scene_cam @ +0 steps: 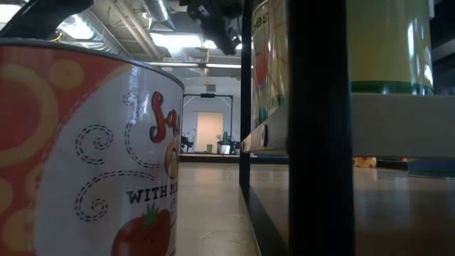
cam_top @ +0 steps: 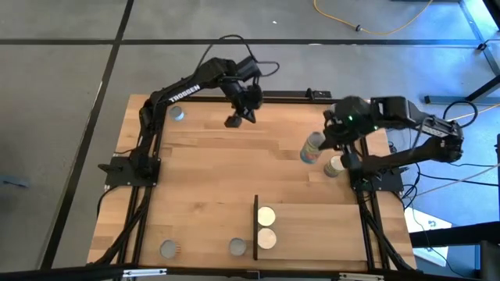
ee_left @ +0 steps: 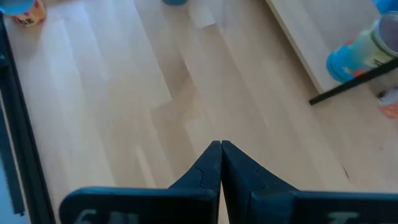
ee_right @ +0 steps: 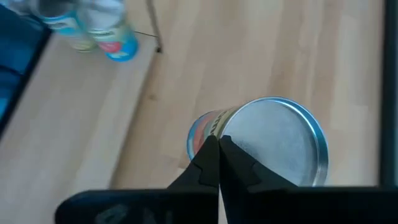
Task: Pick and place cans onto a shelf
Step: Put the canned tomatoes on the shelf
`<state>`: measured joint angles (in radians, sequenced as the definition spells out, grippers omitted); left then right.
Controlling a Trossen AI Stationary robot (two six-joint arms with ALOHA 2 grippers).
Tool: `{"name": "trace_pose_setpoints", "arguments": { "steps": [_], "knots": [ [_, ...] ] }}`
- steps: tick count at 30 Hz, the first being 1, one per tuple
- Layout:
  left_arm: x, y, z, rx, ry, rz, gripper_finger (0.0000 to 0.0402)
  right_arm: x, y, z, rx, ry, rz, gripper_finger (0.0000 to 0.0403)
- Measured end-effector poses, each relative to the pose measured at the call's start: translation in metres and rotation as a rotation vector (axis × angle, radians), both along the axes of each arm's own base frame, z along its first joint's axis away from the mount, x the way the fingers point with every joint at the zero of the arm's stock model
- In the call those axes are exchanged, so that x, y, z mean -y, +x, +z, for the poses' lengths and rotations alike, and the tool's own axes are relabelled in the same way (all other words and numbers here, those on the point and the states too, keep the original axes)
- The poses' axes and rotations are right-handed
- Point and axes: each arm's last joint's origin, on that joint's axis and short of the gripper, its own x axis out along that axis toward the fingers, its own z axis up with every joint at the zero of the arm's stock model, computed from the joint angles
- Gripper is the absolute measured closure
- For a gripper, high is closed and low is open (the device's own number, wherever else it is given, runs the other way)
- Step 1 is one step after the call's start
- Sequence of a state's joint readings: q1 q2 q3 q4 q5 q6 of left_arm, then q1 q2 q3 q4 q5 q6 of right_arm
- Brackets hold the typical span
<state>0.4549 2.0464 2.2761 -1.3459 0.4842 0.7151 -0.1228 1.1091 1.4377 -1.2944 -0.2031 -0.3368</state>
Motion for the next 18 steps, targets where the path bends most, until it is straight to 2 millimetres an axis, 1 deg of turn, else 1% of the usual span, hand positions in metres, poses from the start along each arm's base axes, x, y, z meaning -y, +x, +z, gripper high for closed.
{"name": "trace_pose_setpoints", "arguments": {
  "steps": [3, 8, 15, 18],
  "knots": [
    [0.016, 0.011, 0.001, 0.007, 0.037, 0.017, 0.0401, -0.016, -0.003, -0.007, 0.002, 0.021, 0.014, 0.0403],
    [0.041, 0.024, 0.003, 0.033, 0.053, -0.012, 0.0401, -0.043, 0.001, -0.015, -0.002, 0.032, 0.014, 0.0403],
    [0.069, 0.032, 0.003, 0.016, 0.066, -0.024, 0.0401, -0.082, 0.012, -0.019, 0.039, 0.046, 0.004, 0.0403],
    [0.08, 0.031, 0.008, 0.021, 0.07, -0.048, 0.0401, -0.099, 0.017, -0.023, 0.04, 0.055, -0.021, 0.0403]
  ]
}}
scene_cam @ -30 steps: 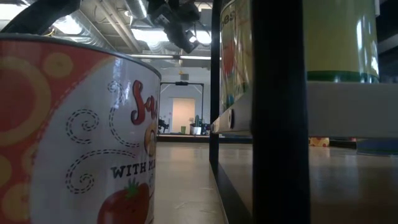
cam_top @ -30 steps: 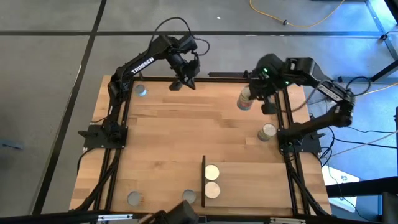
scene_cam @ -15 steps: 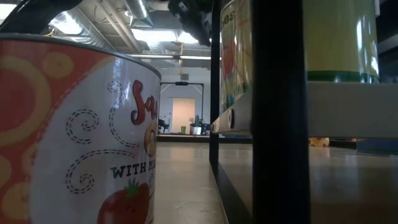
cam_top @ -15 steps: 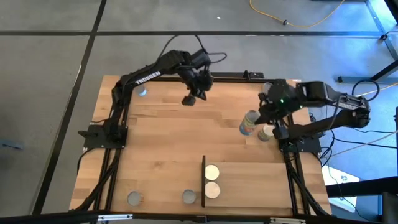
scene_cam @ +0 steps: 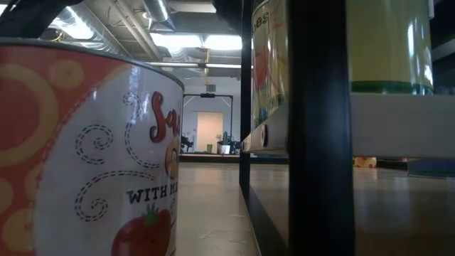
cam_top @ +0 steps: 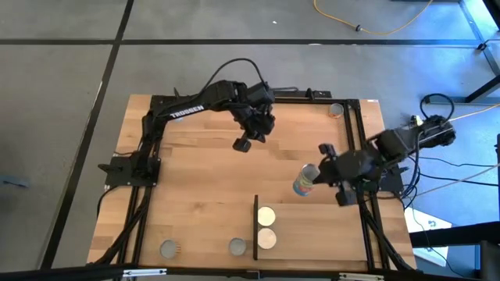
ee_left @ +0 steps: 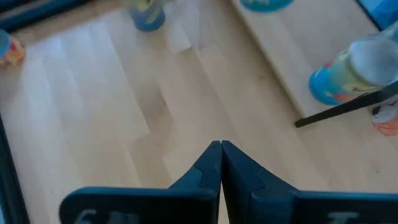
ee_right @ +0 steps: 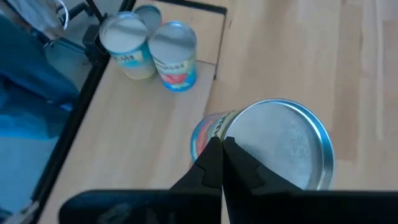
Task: Pick and place cans onto a shelf
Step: Put the canned tomatoes on the shelf
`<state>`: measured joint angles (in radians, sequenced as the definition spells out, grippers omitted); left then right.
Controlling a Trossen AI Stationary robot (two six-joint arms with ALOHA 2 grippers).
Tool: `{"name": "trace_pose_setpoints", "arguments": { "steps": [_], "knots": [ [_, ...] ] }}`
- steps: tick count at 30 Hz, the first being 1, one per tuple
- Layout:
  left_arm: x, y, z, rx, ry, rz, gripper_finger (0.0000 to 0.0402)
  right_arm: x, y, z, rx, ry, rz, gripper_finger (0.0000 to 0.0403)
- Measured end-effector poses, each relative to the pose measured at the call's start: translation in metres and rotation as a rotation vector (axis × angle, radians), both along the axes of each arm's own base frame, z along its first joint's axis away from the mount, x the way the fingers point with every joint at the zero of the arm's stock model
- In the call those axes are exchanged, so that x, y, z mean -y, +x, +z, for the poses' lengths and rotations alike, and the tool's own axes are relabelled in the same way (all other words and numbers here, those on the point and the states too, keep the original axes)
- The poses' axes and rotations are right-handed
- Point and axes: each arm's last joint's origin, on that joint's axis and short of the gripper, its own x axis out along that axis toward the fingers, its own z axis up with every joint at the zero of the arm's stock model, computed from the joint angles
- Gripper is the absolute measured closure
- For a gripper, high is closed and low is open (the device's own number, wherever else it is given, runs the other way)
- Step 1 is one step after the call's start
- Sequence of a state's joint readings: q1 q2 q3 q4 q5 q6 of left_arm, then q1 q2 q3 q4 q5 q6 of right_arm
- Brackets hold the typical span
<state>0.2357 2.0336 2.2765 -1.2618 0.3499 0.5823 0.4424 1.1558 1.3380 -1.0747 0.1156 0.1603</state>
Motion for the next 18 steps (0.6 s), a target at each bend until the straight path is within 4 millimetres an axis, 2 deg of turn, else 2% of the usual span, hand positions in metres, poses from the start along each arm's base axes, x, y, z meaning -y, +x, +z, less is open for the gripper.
{"name": "trace_pose_setpoints", "arguments": {
  "steps": [9, 18],
  "knots": [
    [0.036, -0.018, 0.025, 0.021, 0.003, -0.053, 0.0401, -0.047, 0.018, -0.023, -0.024, -0.007, -0.119, 0.0403],
    [0.067, -0.05, 0.055, 0.048, 0.065, -0.086, 0.0401, -0.087, 0.046, -0.054, -0.054, 0.036, -0.17, 0.0403]
  ]
}}
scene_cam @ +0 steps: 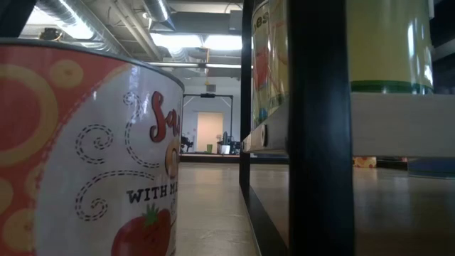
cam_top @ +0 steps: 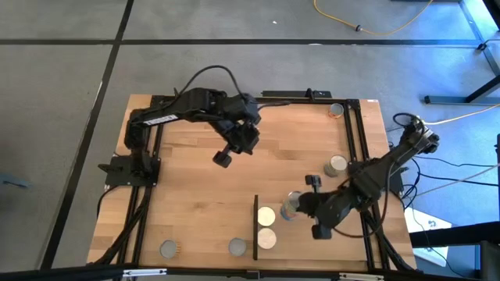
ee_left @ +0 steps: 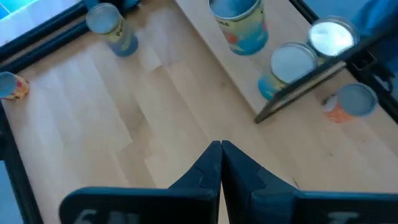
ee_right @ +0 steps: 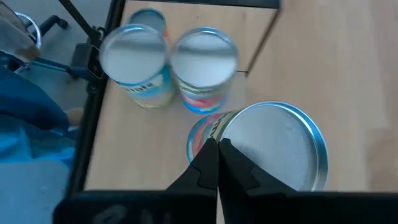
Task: Pick and place cans onto a shelf
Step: Put the canned tomatoes on the shelf
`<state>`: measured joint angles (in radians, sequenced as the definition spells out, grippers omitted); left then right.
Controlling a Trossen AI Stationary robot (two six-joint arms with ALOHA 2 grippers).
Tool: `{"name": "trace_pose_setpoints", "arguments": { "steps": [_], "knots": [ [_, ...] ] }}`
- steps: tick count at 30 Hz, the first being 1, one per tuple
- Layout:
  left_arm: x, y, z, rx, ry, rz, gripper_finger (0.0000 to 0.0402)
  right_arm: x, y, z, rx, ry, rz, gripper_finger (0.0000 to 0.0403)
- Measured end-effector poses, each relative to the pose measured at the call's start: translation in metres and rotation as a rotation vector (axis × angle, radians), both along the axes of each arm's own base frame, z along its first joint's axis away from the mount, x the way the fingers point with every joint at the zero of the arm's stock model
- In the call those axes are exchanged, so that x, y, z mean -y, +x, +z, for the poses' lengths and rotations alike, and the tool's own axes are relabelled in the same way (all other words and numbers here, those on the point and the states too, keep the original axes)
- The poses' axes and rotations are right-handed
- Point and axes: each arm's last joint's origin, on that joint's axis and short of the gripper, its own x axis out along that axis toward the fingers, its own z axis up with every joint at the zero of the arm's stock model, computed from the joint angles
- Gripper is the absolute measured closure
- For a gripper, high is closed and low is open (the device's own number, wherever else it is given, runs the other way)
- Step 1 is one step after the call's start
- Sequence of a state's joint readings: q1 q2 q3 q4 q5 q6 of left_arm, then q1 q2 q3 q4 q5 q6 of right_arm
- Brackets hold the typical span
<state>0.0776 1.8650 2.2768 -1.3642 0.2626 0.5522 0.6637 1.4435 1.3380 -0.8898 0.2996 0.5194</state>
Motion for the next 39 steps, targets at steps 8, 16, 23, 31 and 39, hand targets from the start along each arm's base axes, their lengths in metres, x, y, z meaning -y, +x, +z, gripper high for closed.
{"name": "trace_pose_setpoints", "arguments": {
  "steps": [8, 16, 23, 31, 39],
  "knots": [
    [0.008, -0.023, 0.02, 0.048, 0.012, -0.012, 0.0401, -0.028, 0.004, -0.013, 0.007, 0.088, -0.022, 0.0403],
    [0.008, -0.028, 0.025, 0.058, -0.012, 0.031, 0.0401, -0.059, 0.002, -0.027, 0.006, 0.143, -0.004, 0.0403],
    [0.016, -0.028, 0.025, 0.058, -0.01, 0.004, 0.0401, -0.07, 0.006, -0.046, -0.018, 0.089, -0.008, 0.0403],
    [0.025, -0.028, 0.025, 0.058, -0.011, -0.023, 0.0401, -0.075, 0.01, -0.057, -0.046, 0.064, 0.003, 0.0403],
    [0.025, -0.028, 0.025, 0.058, -0.011, -0.024, 0.0401, -0.08, 0.012, -0.064, -0.099, 0.077, 0.108, 0.0401]
  ]
}}
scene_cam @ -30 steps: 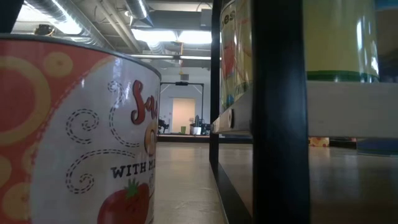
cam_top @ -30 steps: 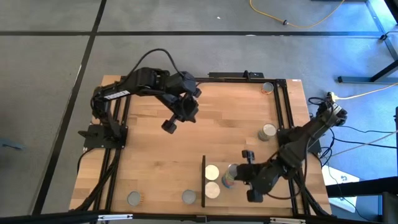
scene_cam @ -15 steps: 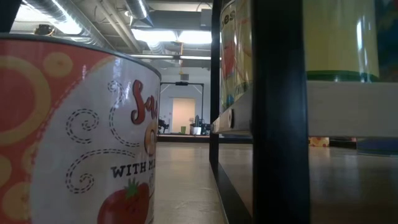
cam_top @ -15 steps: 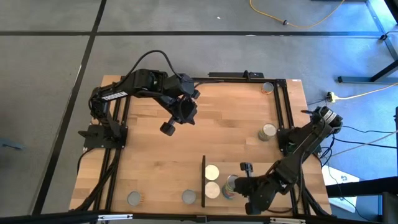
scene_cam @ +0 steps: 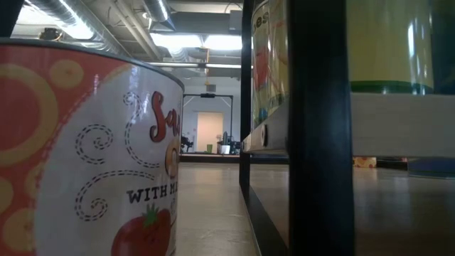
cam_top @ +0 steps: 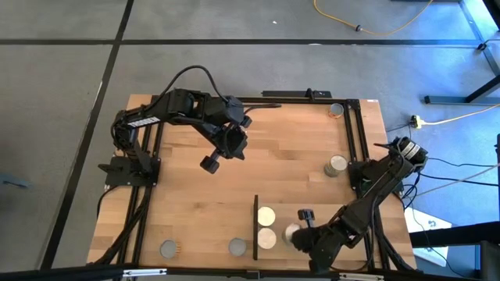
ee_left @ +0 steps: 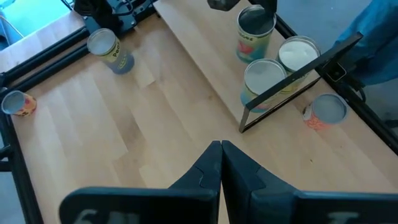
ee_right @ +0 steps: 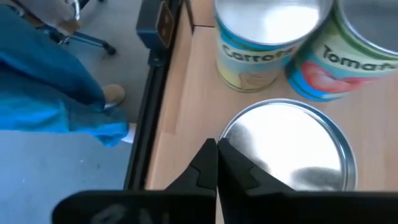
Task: Pick and place cans onto a shelf
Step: Put the canned tomatoes on the shelf
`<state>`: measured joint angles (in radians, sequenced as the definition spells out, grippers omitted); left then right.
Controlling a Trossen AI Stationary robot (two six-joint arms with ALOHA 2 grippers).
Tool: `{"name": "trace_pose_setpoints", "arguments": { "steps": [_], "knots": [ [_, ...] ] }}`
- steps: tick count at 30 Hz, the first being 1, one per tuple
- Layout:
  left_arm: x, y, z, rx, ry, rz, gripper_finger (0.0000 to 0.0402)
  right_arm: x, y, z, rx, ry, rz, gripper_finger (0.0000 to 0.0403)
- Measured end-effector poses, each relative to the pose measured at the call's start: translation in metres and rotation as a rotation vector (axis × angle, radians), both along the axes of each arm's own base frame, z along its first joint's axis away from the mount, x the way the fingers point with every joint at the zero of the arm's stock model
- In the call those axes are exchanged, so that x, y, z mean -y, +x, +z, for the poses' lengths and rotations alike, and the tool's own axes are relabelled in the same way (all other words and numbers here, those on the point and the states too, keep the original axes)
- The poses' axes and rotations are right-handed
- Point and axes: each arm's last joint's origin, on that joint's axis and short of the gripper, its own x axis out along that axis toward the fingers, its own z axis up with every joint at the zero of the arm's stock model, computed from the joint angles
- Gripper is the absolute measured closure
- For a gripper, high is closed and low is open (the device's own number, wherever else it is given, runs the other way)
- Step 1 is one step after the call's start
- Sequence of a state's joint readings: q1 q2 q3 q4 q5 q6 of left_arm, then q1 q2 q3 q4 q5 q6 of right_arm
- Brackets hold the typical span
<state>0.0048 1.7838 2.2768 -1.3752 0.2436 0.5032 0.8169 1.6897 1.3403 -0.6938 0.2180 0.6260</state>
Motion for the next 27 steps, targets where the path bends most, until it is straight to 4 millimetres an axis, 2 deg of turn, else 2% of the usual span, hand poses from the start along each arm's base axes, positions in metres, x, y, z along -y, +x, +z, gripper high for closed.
{"name": "trace_pose_setpoints", "arguments": {
  "steps": [8, 14, 18, 23, 27],
  "knots": [
    [0.0, 0.0, 0.0, 0.0, 0.0, 0.0, 0.0401, -0.002, 0.003, 0.002, 0.02, 0.026, 0.003, 0.0371],
    [0.0, 0.0, 0.0, 0.0, 0.0, 0.0, 0.0401, -0.003, 0.004, 0.009, 0.035, 0.035, 0.009, 0.0367],
    [0.0, 0.0, 0.0, 0.0, 0.0, 0.0, 0.0401, -0.005, 0.006, 0.021, 0.064, 0.021, 0.057, 0.0367],
    [0.0, 0.0, 0.0, 0.0, 0.0, 0.0, 0.0401, -0.005, 0.007, 0.047, 0.09, -0.002, 0.096, 0.0366],
    [0.0, 0.0, 0.0, -0.001, -0.001, 0.001, 0.0401, 0.006, 0.001, 0.071, 0.09, -0.119, -0.042, 0.0379]
  ]
}}
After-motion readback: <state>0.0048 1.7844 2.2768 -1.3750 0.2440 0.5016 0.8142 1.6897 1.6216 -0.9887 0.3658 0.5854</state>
